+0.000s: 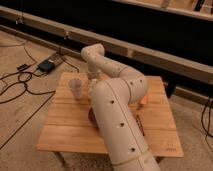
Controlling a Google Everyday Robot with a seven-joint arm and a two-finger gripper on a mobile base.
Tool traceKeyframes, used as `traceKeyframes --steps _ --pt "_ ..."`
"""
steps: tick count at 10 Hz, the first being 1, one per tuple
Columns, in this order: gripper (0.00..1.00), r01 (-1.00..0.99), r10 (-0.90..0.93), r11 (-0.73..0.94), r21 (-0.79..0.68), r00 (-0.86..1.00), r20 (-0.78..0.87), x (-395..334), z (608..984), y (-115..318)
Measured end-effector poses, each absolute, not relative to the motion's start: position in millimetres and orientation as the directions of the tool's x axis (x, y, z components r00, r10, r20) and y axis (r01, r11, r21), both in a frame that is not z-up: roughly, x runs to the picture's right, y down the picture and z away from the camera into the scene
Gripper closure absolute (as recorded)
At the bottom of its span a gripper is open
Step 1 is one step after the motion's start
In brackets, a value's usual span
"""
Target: Stand the bottle upright
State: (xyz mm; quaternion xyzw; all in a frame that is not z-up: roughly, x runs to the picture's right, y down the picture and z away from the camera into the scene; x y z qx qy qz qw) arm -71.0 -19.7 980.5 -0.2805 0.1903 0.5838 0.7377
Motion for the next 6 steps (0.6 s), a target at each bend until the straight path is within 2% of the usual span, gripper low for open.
traceKeyframes --steps 6 --pt "0.35 -0.971 0.763 0.176 -0.162 0.239 -0.601 -77.2 989.7 -8.4"
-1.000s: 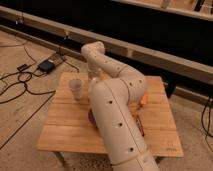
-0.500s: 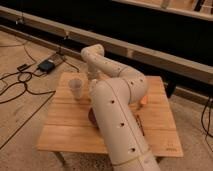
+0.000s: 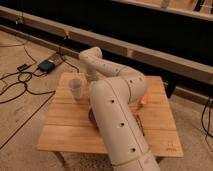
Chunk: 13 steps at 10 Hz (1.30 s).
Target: Stand the bottle upright
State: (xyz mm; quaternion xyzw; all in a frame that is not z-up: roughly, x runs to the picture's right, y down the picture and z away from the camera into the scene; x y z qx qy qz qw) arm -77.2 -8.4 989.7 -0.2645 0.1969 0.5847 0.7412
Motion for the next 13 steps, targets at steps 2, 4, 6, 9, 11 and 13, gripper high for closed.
traceKeyframes --steps 2,4,6,9,11,13 --pt "0.35 -0.972 0.763 0.178 -0.152 0.234 -0.603 -79.9 994.7 -6.3" --pt "0.35 -0.972 0.758 0.183 -0.145 0.233 -0.609 -80.1 998.6 -3.6" --pt "0.36 -0.973 0.751 0.185 -0.139 0.231 -0.619 -79.6 1001.1 -0.7" --pt "0.62 -0.97 0.744 0.195 -0.143 0.241 -0.623 -81.3 1003.6 1.7" --pt "0.85 -0.971 0.744 0.191 -0.141 0.237 -0.625 -80.8 1004.2 1.2" --pt "0.99 -0.974 0.746 0.185 -0.131 0.226 -0.626 -78.0 1003.2 -2.5"
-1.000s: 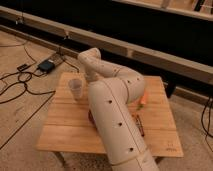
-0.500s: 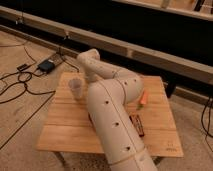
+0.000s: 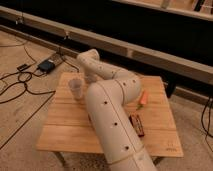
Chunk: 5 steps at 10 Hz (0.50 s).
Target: Stand the bottle upright
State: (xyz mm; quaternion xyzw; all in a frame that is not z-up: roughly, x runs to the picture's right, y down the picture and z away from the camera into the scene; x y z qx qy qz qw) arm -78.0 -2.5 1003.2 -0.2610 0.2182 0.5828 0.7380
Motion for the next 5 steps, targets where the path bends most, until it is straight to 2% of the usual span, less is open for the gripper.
traceKeyframes --steps 5 --pt "1.0 -0.984 0.75 0.16 -0.074 0.17 -0.639 -62.2 976.0 -26.8"
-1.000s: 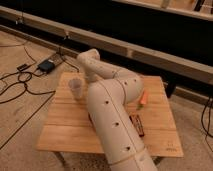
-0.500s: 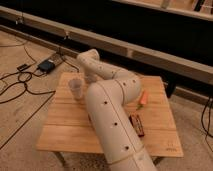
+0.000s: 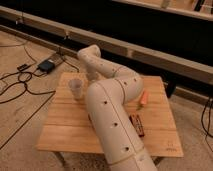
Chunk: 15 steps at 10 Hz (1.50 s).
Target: Stand the bottle upright
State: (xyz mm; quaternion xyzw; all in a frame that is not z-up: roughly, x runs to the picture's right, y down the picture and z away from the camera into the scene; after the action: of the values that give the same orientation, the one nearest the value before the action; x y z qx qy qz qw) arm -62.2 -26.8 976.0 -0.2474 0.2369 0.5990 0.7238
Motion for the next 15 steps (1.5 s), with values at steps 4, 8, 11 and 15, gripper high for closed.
traceKeyframes --steps 4,8,11,15 --pt "1.0 -0.988 0.745 0.125 -0.089 0.153 -0.649 -63.1 935.8 -46.0" --pt "1.0 -0.992 0.733 0.075 -0.101 0.123 -0.669 -59.1 894.3 -58.8" --pt "1.0 -0.989 0.703 -0.018 -0.148 0.092 -0.705 -63.2 864.8 -55.5" --pt "1.0 -0.937 0.65 -0.311 -0.158 -0.089 -0.755 -62.7 852.3 -52.5"
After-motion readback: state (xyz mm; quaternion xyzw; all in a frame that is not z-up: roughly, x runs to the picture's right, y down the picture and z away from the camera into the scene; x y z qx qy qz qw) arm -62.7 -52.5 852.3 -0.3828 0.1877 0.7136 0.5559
